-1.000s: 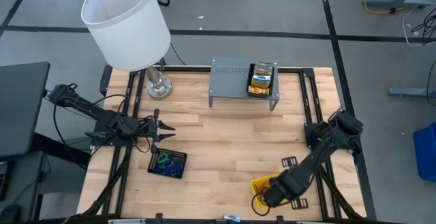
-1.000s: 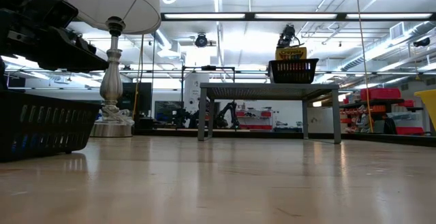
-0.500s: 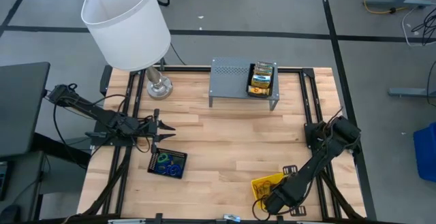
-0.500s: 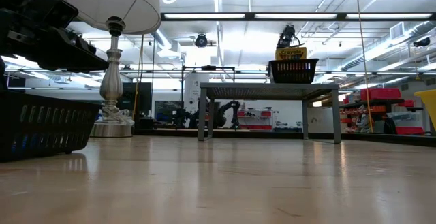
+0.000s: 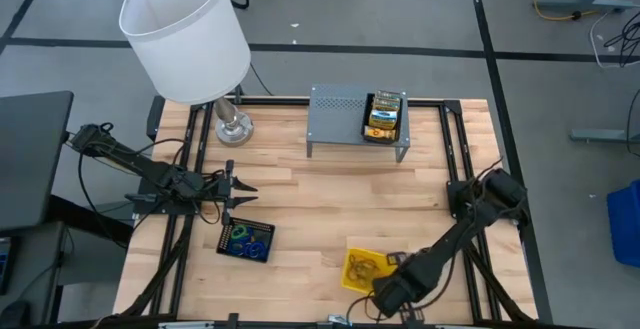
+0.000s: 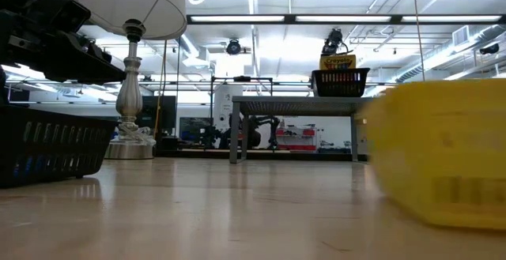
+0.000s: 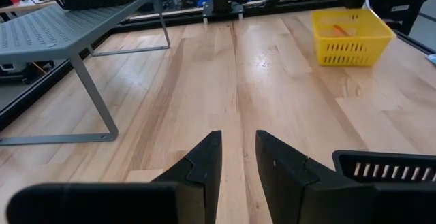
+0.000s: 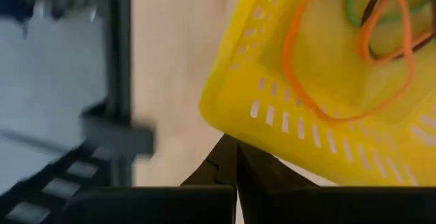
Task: Pick & Place Office Desk Supplies
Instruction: Put the yellow bin with rubber bands on the shelf
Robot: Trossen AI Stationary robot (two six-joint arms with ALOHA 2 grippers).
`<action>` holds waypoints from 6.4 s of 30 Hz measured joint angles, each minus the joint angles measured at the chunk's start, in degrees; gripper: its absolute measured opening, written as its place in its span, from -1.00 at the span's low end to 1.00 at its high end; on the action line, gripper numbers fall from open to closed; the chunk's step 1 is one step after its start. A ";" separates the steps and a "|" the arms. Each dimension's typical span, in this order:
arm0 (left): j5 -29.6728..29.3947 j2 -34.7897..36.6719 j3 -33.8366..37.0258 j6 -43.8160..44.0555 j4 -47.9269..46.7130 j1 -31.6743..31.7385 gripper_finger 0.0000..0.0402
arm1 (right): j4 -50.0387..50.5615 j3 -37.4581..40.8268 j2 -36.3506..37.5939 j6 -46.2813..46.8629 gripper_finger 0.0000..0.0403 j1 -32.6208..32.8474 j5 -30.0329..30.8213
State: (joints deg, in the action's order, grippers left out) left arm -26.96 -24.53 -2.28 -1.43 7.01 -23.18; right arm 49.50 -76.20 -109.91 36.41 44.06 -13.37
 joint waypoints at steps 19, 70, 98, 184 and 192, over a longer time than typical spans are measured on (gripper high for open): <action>0.00 0.00 0.00 0.38 -0.21 0.00 -0.51 | -4.13 -2.22 0.02 -31.58 -0.95 -11.82 12.45; -0.04 -1.14 0.02 0.46 -0.46 0.02 -0.51 | -16.63 2.62 0.02 -70.10 -0.94 -16.07 30.44; -0.02 -1.14 0.02 0.44 -0.39 0.01 -0.51 | 22.05 -32.99 0.09 -55.35 -0.97 -29.62 37.42; 0.00 -1.11 0.08 0.50 -0.39 0.02 -0.51 | 29.58 -33.90 0.00 -53.40 -0.33 -51.19 35.57; 0.00 -1.11 1.75 0.47 1.60 0.02 -0.51 | 24.36 -34.40 0.07 -59.84 -0.41 -48.59 38.72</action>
State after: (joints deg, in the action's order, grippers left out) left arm -26.96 -25.65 -0.54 -0.96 8.60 -23.16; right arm 73.86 -110.61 -109.84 -23.43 -4.53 25.34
